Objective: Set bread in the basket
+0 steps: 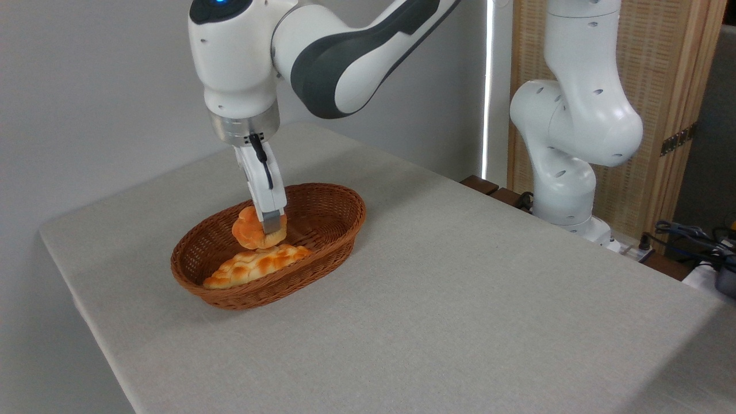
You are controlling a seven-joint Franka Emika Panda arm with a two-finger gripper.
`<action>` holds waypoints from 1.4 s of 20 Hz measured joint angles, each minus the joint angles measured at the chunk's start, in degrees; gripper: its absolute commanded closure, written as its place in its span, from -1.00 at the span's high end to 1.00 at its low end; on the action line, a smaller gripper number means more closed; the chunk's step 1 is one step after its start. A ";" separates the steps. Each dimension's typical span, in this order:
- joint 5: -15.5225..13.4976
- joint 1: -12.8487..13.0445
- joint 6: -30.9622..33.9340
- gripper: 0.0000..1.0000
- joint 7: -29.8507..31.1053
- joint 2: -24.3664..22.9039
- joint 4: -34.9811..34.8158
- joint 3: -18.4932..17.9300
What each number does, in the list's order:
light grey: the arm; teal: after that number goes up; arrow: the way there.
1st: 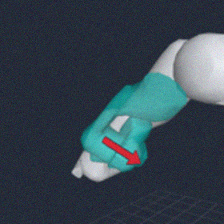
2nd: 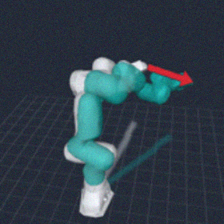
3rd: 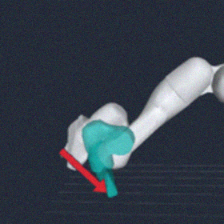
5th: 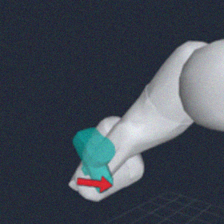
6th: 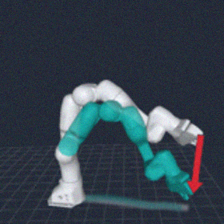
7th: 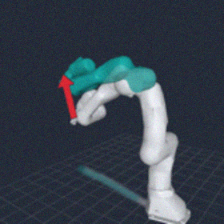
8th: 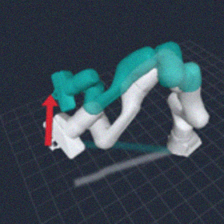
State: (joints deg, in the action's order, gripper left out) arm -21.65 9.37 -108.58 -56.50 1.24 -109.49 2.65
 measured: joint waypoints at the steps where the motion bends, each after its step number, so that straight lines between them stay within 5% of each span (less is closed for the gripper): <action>1: 0.00 0.00 0.00 1.00 0.35 0.19 0.00 0.09; 19: 0.35 -0.49 -1.10 1.00 0.68 0.88 3.25 -0.47; 28: 12.74 -2.01 1.17 1.00 6.82 0.16 11.66 -5.58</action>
State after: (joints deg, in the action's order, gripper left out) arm -8.90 7.36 -107.40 -49.69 1.40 -97.83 -2.93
